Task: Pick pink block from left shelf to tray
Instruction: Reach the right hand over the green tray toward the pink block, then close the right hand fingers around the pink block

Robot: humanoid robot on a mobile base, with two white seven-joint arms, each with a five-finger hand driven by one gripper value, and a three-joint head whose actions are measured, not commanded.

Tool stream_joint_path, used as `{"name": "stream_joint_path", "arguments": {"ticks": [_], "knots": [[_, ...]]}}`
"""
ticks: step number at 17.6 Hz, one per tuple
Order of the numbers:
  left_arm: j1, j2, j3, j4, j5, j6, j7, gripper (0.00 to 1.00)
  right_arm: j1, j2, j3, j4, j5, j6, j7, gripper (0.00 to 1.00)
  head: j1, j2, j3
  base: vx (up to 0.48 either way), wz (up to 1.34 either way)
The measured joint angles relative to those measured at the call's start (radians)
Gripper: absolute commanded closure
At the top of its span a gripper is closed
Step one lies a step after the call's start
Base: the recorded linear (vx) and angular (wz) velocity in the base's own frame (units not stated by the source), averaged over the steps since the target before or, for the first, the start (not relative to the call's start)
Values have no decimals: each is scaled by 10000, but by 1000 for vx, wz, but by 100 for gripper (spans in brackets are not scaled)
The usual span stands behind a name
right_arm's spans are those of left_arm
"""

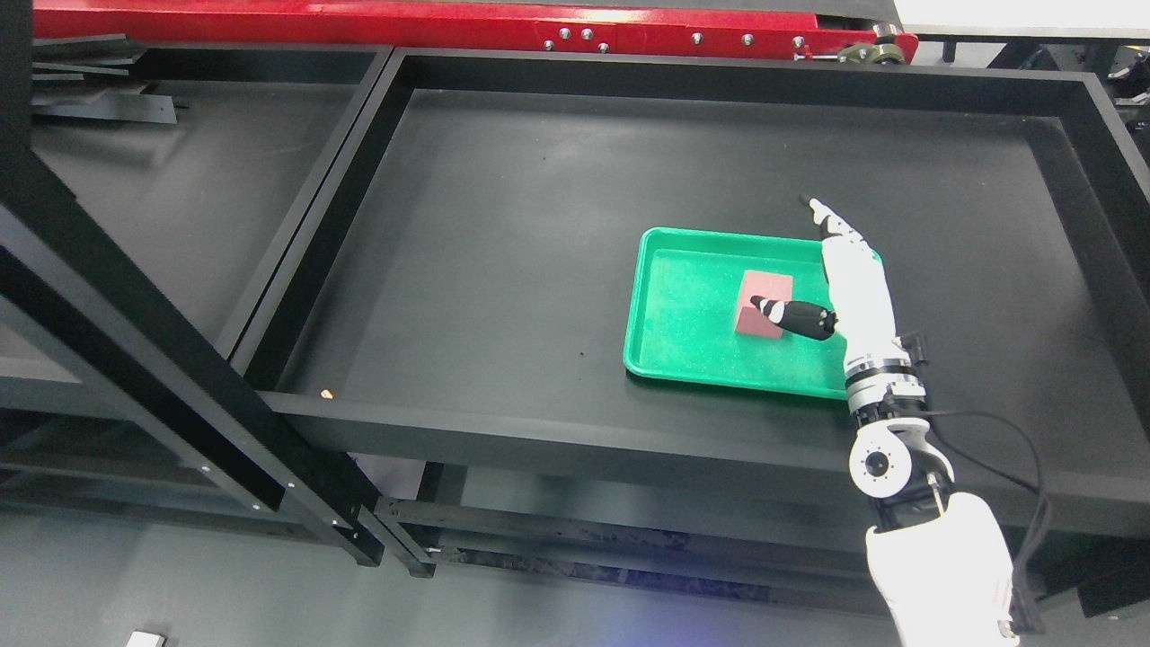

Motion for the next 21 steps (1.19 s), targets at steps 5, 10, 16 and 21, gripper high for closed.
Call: {"name": "stream_joint_path", "arguments": {"ticks": [5,10,16,21], "knots": [[0,0,0,0,0,0,0,0,-13,0,200,268,-19,135,748,2,0,-1,0,86,-31],[0,0,0,0,0,0,0,0,-22,0,440,547,-32,163,980,1,0,-1,0,92,-86],[0,0,0,0,0,0,0,0,-1,0,649,843,-37,574,1107,1,0,-2,0,85,-105],[0,0,0,0,0,0,0,0,39,0,795,1033,-39,749,1139,1,0,-2,0,42,-8]]}}
